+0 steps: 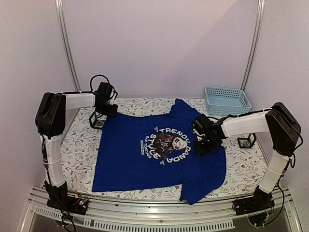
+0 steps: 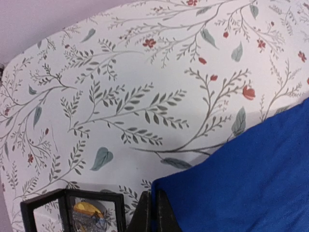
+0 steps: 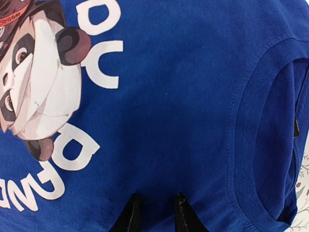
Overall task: Pin the brooch onto the clothing
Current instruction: Smooth out the crumpled clothing at the center of the board.
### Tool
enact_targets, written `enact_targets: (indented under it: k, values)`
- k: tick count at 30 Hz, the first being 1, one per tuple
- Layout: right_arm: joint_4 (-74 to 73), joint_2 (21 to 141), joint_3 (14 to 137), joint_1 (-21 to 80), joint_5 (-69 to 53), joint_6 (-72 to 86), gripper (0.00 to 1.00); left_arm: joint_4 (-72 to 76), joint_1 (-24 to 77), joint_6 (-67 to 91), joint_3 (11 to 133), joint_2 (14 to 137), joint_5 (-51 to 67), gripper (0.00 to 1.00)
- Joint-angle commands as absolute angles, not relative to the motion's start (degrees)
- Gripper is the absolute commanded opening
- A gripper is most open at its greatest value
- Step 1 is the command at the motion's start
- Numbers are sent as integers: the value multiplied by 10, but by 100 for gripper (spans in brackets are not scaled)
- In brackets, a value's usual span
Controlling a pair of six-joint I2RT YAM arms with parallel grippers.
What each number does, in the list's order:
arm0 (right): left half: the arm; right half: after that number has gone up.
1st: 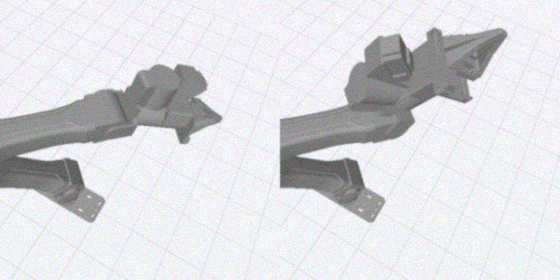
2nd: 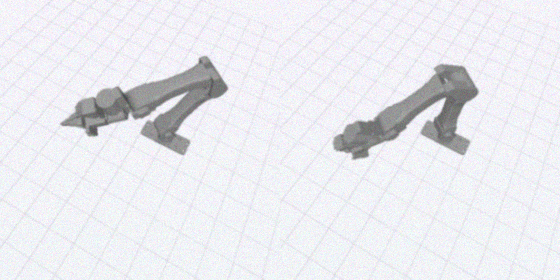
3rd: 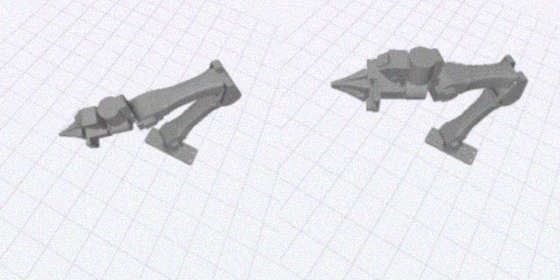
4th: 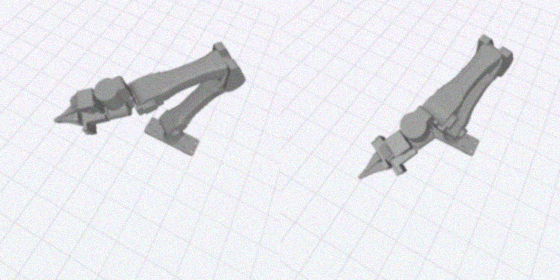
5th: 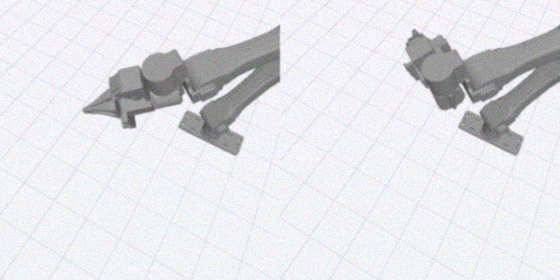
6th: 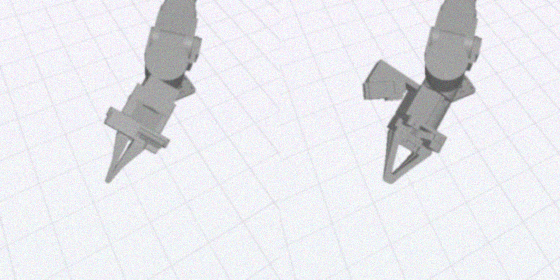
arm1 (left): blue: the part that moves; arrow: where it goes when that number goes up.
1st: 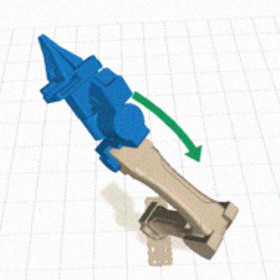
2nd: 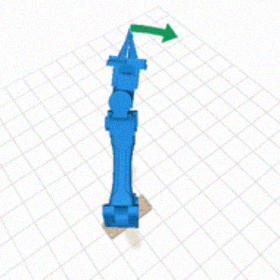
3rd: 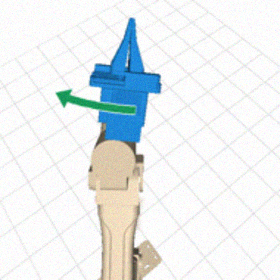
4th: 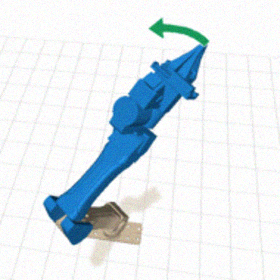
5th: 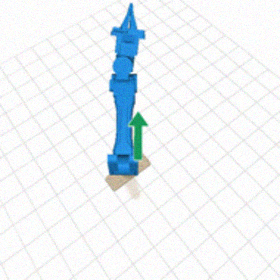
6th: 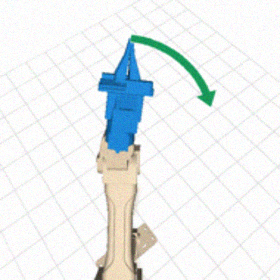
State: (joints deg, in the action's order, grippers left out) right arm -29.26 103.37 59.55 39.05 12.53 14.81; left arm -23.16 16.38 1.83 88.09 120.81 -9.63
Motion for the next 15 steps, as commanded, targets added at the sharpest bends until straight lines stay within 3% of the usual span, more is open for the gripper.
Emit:
enact_targets:
  k: [1,6,15]
  values:
    - [-313,1050,539,370,115,188,23,-167,167,1,936,1249,-135,0]
    - [-313,1045,548,356,116,184,23,-166,166,1,999,1304,-175,0]
    - [-322,1076,691,324,123,120,24,-229,159,1,1143,1421,-226,0]
